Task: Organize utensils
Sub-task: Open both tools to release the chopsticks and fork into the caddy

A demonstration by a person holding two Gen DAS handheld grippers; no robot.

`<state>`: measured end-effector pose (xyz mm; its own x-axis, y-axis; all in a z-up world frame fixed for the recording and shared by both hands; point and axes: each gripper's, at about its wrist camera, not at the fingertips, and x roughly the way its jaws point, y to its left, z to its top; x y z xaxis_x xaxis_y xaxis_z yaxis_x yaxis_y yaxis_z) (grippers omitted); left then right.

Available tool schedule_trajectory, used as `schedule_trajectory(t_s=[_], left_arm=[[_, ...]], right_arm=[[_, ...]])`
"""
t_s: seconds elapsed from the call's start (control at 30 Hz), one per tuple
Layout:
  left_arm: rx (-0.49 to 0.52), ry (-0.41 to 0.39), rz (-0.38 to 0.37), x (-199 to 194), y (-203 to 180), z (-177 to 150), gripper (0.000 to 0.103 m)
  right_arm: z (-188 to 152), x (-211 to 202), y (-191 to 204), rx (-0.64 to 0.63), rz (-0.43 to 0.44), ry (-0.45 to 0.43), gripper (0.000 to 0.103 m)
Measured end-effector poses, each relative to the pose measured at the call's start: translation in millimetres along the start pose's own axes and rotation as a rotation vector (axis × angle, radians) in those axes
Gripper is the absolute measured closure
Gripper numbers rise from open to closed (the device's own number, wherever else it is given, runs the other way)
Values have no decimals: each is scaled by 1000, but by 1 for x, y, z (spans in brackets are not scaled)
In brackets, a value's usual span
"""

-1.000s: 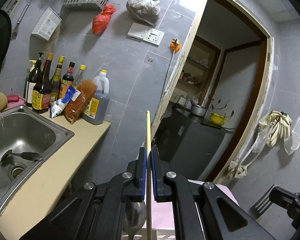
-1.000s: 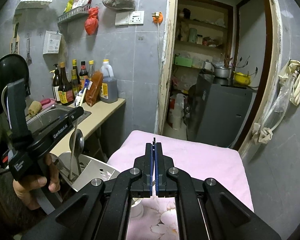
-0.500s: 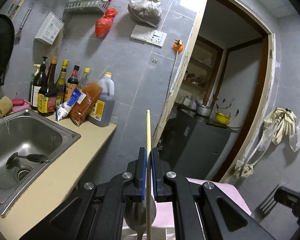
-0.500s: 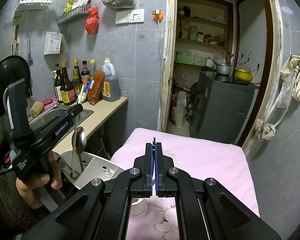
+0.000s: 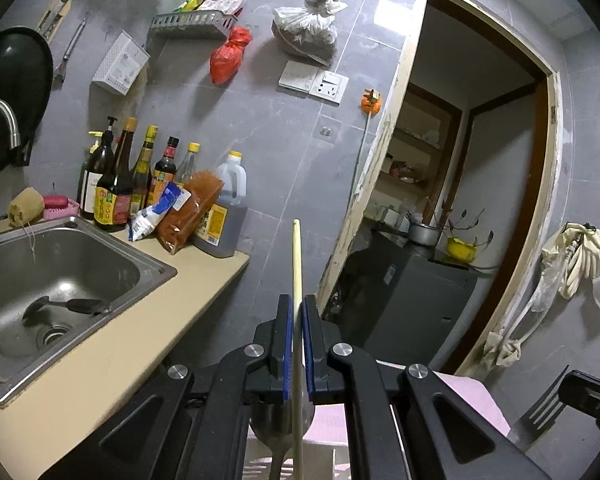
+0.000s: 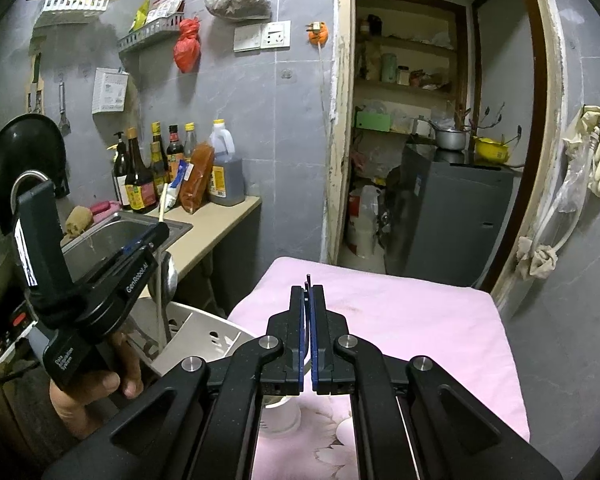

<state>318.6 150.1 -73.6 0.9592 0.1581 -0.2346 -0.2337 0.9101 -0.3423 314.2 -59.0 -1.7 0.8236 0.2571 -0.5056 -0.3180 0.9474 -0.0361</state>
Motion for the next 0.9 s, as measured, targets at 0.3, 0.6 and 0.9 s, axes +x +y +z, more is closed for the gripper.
schedule_trajectory(t_s=[0.3, 0.6, 0.9], left_arm=[[44, 56, -27, -7, 4, 1, 92], [54, 119, -40, -27, 8, 6, 62], [123, 174, -67, -58, -18, 22, 23]], right_arm=[[-6, 6, 2, 35, 45, 21, 99], [-9, -5, -8, 81, 58, -18, 97], [-11, -37, -40, 171, 38, -102, 62]])
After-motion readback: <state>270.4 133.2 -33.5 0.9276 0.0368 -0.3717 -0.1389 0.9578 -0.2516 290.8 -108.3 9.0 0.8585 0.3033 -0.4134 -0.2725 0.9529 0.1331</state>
